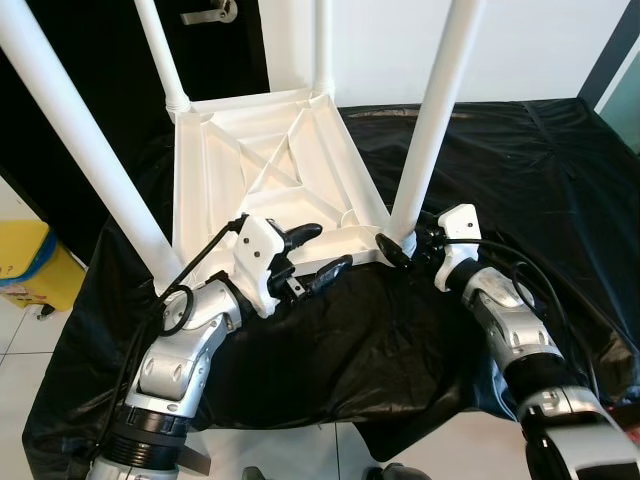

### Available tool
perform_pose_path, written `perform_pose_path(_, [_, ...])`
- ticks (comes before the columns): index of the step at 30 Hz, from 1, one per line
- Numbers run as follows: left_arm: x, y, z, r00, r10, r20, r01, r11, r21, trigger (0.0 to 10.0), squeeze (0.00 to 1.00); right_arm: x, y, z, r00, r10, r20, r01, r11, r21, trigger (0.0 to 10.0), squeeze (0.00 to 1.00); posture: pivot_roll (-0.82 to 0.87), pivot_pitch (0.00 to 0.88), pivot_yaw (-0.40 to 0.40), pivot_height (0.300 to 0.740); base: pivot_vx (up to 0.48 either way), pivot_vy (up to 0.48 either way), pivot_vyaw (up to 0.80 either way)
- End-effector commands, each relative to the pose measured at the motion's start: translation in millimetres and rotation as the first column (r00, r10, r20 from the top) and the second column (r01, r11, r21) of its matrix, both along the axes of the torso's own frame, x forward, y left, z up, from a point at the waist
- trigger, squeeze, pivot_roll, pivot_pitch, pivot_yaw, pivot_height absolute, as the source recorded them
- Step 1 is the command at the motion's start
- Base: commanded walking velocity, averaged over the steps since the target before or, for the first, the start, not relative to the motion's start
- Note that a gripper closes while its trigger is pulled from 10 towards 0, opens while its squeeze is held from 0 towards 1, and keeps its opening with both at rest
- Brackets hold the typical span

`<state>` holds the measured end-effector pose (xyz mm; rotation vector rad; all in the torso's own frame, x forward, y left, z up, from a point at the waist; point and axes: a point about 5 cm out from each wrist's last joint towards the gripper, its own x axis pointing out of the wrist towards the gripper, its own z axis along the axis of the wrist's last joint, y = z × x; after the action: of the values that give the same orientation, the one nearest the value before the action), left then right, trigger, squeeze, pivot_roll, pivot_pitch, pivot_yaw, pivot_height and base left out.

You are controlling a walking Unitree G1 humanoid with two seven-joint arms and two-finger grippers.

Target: Building children table

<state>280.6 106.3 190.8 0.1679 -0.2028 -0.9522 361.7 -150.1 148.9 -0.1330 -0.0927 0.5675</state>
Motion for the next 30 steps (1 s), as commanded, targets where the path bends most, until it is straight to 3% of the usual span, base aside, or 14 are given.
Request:
perform_pose_path(1, [-3.1, -1.3, 1, 1.000, 0.025, 0.010, -0.025, 1.000, 0.013, 10.0, 0.00, 6.9, 8.8, 2, 1.000, 0.022, -0.009, -0.022, 1.000, -0.015, 10.0, 0.00, -0.07, 0.032, -0.012, 0.740, 0.000, 0.000, 0.00])
perform_pose_path(7, [-5.5, 0.6, 0, 0.999, 0.036, 0.009, -0.036, 0.999, 0.027, 10.0, 0.00, 9.3, 18.5, -2, 0.997, 0.055, -0.049, -0.056, 0.998, -0.015, 10.0, 0.00, -0.05, 0.037, -0.029, 0.740, 0.000, 0.000, 0.00])
perform_pose_path(12, [-7.6, 4.3, 0, 0.998, 0.063, 0.008, -0.063, 0.998, 0.023, 10.0, 0.00, 5.3, 30.9, -10, 0.990, 0.118, -0.074, -0.117, 0.993, 0.017, 10.0, 0.00, -0.04, 0.045, -0.042, 0.740, 0.000, 0.000, 0.00])
perform_pose_path(16, [-9.7, 5.8, -1, 0.997, 0.075, 0.005, -0.075, 0.997, 0.022, 10.0, 0.00, -3.3, 51.0, -17, 0.978, 0.194, -0.072, -0.190, 0.980, 0.068, 10.0, 0.00, -0.03, 0.054, -0.046, 0.740, 0.000, 0.000, 0.00])
perform_pose_path(18, [-9.7, 5.8, -1, 0.997, 0.075, 0.005, -0.075, 0.997, 0.022, 10.0, 0.00, -3.3, 51.0, -17, 0.978, 0.194, -0.072, -0.190, 0.980, 0.068, 10.0, 0.00, -0.03, 0.054, -0.046, 0.740, 0.000, 0.000, 0.00])
perform_pose_path(24, [-7.3, 5.0, 1, 0.998, 0.070, 0.008, -0.070, 0.997, 0.026, 10.0, 0.00, -17.4, 87.9, -24, 0.957, 0.283, -0.061, -0.275, 0.955, 0.115, 10.0, 0.00, -0.04, 0.057, -0.037, 0.740, 0.000, 0.000, 0.00])
perform_pose_path(30, [-6.7, 4.9, 2, 0.998, 0.070, 0.010, -0.070, 0.997, 0.028, 10.0, 0.00, -16.0, 86.8, -23, 0.973, 0.229, -0.041, -0.222, 0.967, 0.127, 10.0, 0.00, -0.05, 0.057, -0.035, 0.740, 0.000, 0.000, 0.00])
